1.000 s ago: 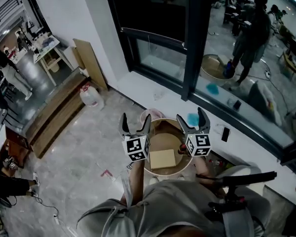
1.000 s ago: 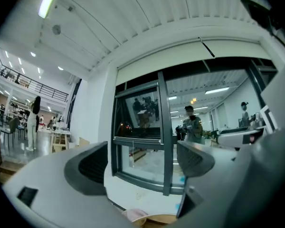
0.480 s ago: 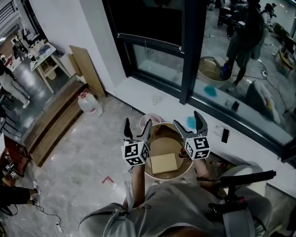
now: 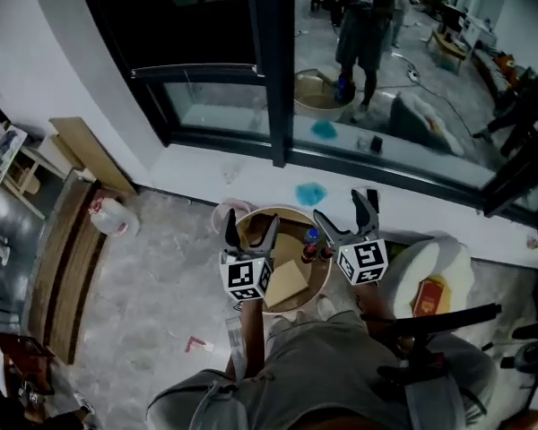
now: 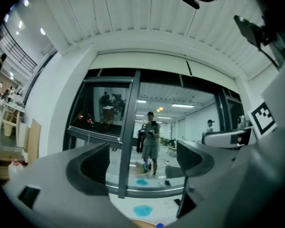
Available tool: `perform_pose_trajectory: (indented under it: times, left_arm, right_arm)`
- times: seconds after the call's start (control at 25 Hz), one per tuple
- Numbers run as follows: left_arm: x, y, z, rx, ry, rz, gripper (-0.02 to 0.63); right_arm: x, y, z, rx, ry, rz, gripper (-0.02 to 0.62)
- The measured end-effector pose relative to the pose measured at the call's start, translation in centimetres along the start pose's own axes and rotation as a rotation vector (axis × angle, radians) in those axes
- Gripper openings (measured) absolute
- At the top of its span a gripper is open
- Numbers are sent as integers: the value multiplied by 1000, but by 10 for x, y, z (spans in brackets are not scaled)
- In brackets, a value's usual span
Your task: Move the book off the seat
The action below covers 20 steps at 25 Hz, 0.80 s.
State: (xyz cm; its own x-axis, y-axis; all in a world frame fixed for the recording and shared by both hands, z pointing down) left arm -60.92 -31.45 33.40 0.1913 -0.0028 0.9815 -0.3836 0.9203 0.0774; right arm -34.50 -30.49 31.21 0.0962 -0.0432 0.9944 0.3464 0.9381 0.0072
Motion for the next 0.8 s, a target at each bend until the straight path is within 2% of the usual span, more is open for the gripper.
perform_pose_trajectory:
  times: [0.24,0.32,0.4,0.6,0.72,0.8]
  left_arm:
    - [36,-61,-83,385,57,44,454]
    - [49,-75,-108,470,91,50,454]
    - [58,-80,-133,523,113,53,454]
    - [62,-68,-198,632,125,88,454]
    - [56,-51,-220,671,98,90,454]
    - [54,-39,-234,662,75,92,454]
  right_arm:
    - [-14,114,-50,399,63,72,436]
    - [-10,149,-62,506,83,130,436]
    - [-6,182,-69,583,81,175,436]
    - [-8,251,-83,704,56,185,436]
    - [-4,268,-89,715,24,149,436]
    - [-3,278,-95,698,8,108,436]
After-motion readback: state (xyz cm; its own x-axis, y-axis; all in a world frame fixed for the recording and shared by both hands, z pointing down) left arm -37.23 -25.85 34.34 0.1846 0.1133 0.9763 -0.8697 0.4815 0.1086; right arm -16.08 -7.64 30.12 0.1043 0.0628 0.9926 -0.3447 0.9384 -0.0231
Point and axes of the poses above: the fingertips, and each gripper's own axes: y backward along the fingers, z to its left, x out of its underside, the point moved 9 cm from there along y, backward along the fingers, and after that the axes turned 3 degrees about y, right-handed, at the moved point
